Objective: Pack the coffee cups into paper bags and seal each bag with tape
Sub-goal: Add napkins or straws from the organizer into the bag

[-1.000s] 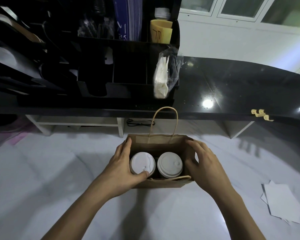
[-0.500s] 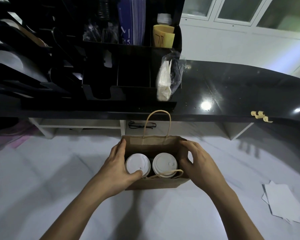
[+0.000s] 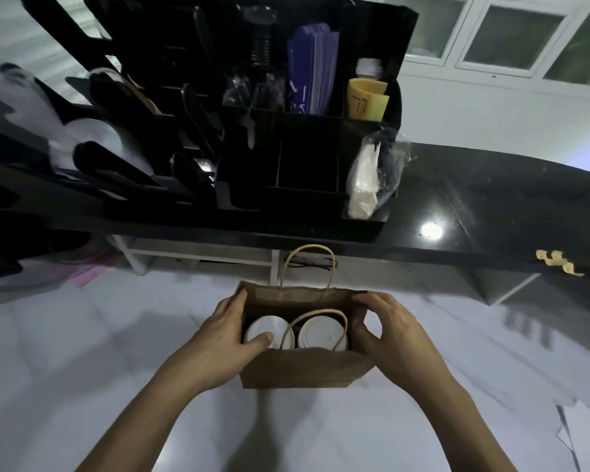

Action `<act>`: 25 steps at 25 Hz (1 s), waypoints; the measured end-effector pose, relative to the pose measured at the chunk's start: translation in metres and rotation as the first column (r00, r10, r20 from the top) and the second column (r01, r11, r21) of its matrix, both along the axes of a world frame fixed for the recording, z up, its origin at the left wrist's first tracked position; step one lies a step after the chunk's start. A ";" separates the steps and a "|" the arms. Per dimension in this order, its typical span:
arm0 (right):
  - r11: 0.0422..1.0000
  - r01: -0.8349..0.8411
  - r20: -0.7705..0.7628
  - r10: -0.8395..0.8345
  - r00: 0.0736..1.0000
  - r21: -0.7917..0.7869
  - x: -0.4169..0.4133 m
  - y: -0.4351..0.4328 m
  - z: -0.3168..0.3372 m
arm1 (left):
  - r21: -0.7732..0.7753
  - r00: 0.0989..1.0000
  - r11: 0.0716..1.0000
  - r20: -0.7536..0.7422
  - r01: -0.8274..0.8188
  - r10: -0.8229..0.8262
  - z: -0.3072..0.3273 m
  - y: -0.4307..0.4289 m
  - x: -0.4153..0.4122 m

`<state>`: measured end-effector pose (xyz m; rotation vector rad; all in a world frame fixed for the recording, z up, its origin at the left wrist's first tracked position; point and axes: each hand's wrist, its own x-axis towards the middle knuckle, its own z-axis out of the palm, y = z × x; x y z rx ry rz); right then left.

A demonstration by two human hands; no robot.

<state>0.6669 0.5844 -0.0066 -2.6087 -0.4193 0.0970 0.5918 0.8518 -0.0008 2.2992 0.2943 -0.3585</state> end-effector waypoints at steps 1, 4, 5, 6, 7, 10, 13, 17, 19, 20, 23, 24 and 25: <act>1.000 -0.002 -0.001 0.002 1.000 -0.004 0.001 0.001 0.002 | -0.005 1.000 1.000 -0.009 0.002 -0.002 0.002 0.001 0.000; 1.000 -0.004 0.009 0.004 1.000 -0.009 0.003 0.000 0.010 | 0.010 0.999 1.000 -0.041 0.011 -0.011 0.006 0.005 0.000; 1.000 -0.001 0.021 0.001 1.000 0.000 0.005 -0.001 0.014 | 0.026 0.999 1.000 -0.035 0.014 -0.013 0.009 0.007 0.002; 1.000 0.003 0.035 -0.003 0.999 0.017 0.006 -0.001 0.018 | 0.043 1.000 0.999 -0.017 0.010 -0.009 0.012 0.009 0.002; 0.999 0.004 0.057 -0.006 0.998 0.036 0.010 -0.001 0.025 | 0.063 1.000 0.998 0.012 -0.003 0.002 0.018 0.010 0.005; 0.996 -0.009 0.119 -0.002 0.993 0.093 0.023 0.005 0.051 | 0.114 0.993 0.992 0.111 -0.049 0.036 0.043 0.011 0.015; 0.986 -0.059 0.181 0.031 0.983 0.154 0.039 0.019 0.082 | 0.034 0.973 0.998 0.225 -0.059 0.050 0.072 0.015 0.027; 0.967 -0.138 0.260 0.081 0.962 0.212 0.062 0.036 0.116 | -0.131 0.917 0.989 0.384 -0.065 0.111 0.106 0.021 0.045; 0.963 -0.157 0.289 0.090 0.953 0.217 0.074 0.045 0.132 | -0.178 0.878 0.981 0.456 -0.073 0.148 0.119 0.022 0.054; 0.960 -0.169 0.302 0.097 0.948 0.223 0.080 0.051 0.140 | -0.193 0.860 0.979 0.485 -0.072 0.158 0.125 0.022 0.059; 0.949 -0.214 0.332 0.129 0.934 0.231 0.096 0.068 0.159 | -0.198 0.817 0.979 0.556 -0.051 0.155 0.141 0.020 0.076; 0.945 -0.226 0.338 0.138 0.931 0.235 0.102 0.074 0.163 | -0.201 0.802 0.979 0.577 -0.046 0.156 0.146 0.018 0.083; 0.942 -0.234 0.341 0.144 0.929 0.240 0.109 0.080 0.168 | -0.206 0.786 0.977 0.597 -0.046 0.163 0.150 0.018 0.090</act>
